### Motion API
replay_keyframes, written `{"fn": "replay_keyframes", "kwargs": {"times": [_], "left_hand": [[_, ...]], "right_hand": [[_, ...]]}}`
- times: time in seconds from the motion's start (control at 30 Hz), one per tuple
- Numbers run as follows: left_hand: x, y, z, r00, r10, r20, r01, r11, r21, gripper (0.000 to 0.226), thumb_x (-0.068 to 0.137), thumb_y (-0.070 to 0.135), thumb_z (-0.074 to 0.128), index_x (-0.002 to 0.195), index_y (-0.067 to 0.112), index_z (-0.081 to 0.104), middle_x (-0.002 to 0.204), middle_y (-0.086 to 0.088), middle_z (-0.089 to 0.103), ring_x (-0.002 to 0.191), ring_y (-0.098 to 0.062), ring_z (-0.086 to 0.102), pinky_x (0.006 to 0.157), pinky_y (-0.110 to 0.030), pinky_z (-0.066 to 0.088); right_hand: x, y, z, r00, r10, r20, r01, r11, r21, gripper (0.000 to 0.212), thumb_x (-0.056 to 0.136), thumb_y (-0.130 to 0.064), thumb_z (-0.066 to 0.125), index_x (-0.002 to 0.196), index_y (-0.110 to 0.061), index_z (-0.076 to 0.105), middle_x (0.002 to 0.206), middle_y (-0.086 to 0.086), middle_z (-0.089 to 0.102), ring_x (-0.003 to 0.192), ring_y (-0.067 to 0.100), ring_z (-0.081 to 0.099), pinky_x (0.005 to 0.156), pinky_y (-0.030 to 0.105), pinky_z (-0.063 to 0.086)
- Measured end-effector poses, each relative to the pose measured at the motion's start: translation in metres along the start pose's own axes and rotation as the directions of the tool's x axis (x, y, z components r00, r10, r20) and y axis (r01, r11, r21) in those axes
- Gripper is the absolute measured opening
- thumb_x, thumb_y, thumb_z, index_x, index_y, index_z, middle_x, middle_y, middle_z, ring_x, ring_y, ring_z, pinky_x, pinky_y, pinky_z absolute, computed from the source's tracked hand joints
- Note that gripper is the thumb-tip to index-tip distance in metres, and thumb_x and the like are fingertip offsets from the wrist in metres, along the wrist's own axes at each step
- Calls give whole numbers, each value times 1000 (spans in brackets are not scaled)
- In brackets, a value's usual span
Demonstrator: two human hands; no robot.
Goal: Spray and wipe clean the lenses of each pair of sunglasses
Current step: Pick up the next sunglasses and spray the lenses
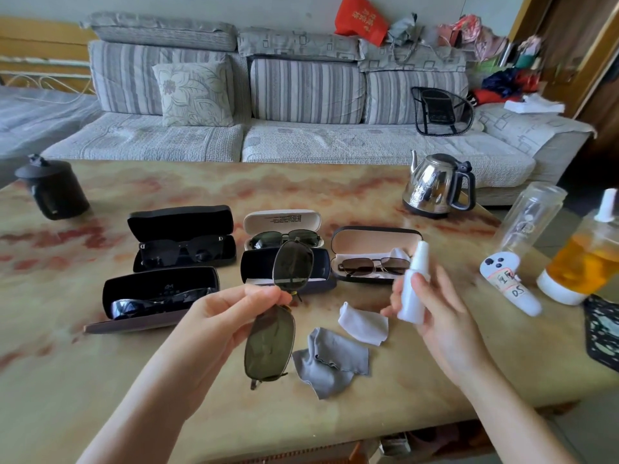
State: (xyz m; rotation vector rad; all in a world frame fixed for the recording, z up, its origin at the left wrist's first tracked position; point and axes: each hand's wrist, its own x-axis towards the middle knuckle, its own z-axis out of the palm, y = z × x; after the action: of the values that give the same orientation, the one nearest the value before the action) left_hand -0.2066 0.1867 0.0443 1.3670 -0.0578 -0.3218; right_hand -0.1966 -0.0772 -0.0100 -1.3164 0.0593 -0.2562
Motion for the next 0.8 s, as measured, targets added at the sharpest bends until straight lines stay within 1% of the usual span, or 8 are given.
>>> {"fn": "replay_keyframes", "kwargs": {"times": [0.03, 0.07, 0.17, 0.3, 0.4, 0.63, 0.73, 0.8], "left_hand": [[1, -1, 0, 1000, -3, -5, 3, 1000, -2, 17, 71, 27, 73, 76, 12, 78, 73, -1, 69, 66, -6, 66, 58, -13, 49], [1, -1, 0, 1000, -8, -12, 8, 1000, -9, 15, 70, 25, 77, 76, 12, 78, 74, -1, 69, 66, -6, 66, 57, -13, 49], [0, 0, 3, 1000, -5, -14, 5, 1000, -22, 16, 69, 26, 76, 76, 11, 79, 74, -1, 69, 65, -6, 66, 56, -13, 49], [-2, 0, 3, 1000, 14, -27, -15, 1000, -18, 25, 71, 30, 62, 75, 11, 79, 73, 0, 69, 66, -6, 65, 57, -12, 49], [-3, 0, 3, 1000, 13, -22, -13, 1000, -11, 26, 70, 31, 62, 76, 11, 78, 74, 0, 69, 66, -6, 65, 57, -12, 49], [-1, 0, 5, 1000, 21, -16, -21, 1000, -16, 26, 70, 30, 62, 75, 10, 79, 74, 1, 69, 67, -6, 65, 58, -12, 49], [-2, 1, 5, 1000, 17, -7, -17, 1000, -10, 25, 71, 30, 62, 74, 12, 78, 74, 1, 70, 67, -5, 65, 58, -12, 48], [-2, 1, 6, 1000, 18, 1, -18, 1000, -1, 26, 71, 32, 62, 75, 12, 78, 74, 1, 70, 67, -5, 65, 59, -13, 49]], "right_hand": [[-8, -12, 13, 992, 48, 119, -67, 985, 159, 36, 86, -21, 55, 121, -22, 49, 77, 8, 58, 57, 20, 53, 58, 34, 49], [-15, -22, 24, 971, 75, 226, -129, 964, 233, 39, 88, -18, 50, 125, -30, 48, 76, 10, 56, 54, 20, 49, 49, 30, 46], [-24, -35, 39, 883, 84, 462, -239, 928, 287, 43, 94, -19, 46, 133, -36, 47, 75, 7, 52, 47, 13, 45, 37, 20, 36], [-26, -40, 47, 785, 70, 615, -349, 870, 347, 50, 88, -26, 61, 136, -34, 49, 75, 3, 47, 43, 7, 42, 33, 16, 31], [-28, -39, 50, 755, 61, 653, -417, 813, 406, 49, 90, -25, 63, 136, -32, 48, 75, 3, 46, 42, 5, 43, 32, 14, 35], [-27, -38, 53, 699, 77, 711, -479, 789, 385, 52, 94, -23, 58, 143, -24, 42, 73, 5, 49, 40, 5, 47, 34, 15, 38], [-29, -40, 57, 778, 92, 621, -341, 893, 295, 49, 86, -22, 64, 134, -26, 52, 74, 4, 51, 42, 7, 44, 32, 16, 33], [-31, -44, 61, 854, 77, 515, -155, 982, 109, 46, 82, -19, 62, 126, -33, 56, 69, 4, 51, 41, 11, 38, 34, 17, 29]]}}
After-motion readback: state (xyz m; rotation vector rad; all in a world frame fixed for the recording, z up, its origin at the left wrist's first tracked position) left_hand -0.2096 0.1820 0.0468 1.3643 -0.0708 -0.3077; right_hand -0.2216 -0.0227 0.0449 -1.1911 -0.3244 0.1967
